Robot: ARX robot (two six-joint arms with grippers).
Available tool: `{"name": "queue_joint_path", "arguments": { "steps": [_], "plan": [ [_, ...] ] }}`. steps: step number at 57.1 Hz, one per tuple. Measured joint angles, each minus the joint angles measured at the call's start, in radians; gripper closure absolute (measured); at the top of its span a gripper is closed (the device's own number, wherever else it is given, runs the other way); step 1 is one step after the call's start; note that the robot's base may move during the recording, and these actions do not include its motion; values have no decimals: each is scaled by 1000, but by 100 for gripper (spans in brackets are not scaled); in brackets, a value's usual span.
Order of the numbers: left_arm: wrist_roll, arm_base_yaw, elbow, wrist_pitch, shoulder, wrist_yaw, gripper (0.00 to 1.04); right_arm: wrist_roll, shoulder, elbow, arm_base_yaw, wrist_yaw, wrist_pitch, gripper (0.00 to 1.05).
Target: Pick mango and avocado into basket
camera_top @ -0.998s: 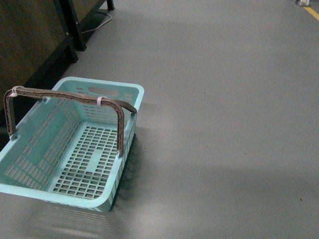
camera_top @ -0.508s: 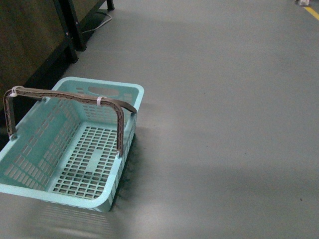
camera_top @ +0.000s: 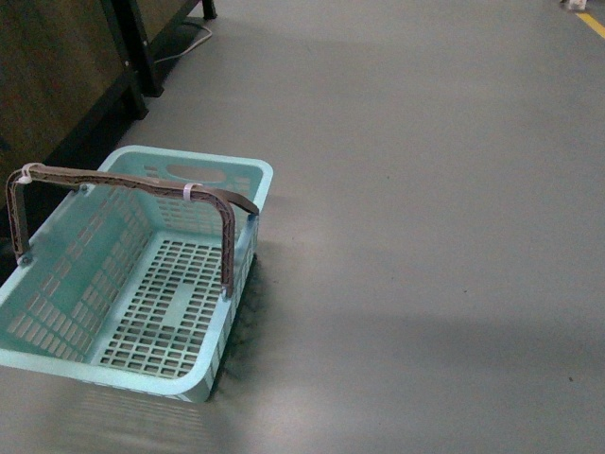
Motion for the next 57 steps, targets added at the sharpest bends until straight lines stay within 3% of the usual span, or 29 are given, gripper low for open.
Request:
{"name": "queue_joint_path", "arguments": {
  "steps": [14, 28, 48, 53, 57],
  "plan": [
    [-65, -60, 251, -19, 242, -21, 7, 0, 0, 0, 0, 0, 0, 8],
    [-69, -105, 529, -138, 412, -63, 8, 0, 0, 0, 0, 0, 0, 8],
    [-108, -175, 665, -257, 493, -77, 61, 0, 0, 0, 0, 0, 0, 8],
    [-130, -177, 668, -313, 493, -88, 78, 0, 0, 0, 0, 0, 0, 8],
    [-130, -174, 660, -314, 486, -92, 81, 0, 0, 0, 0, 0, 0, 8]
  ]
}}
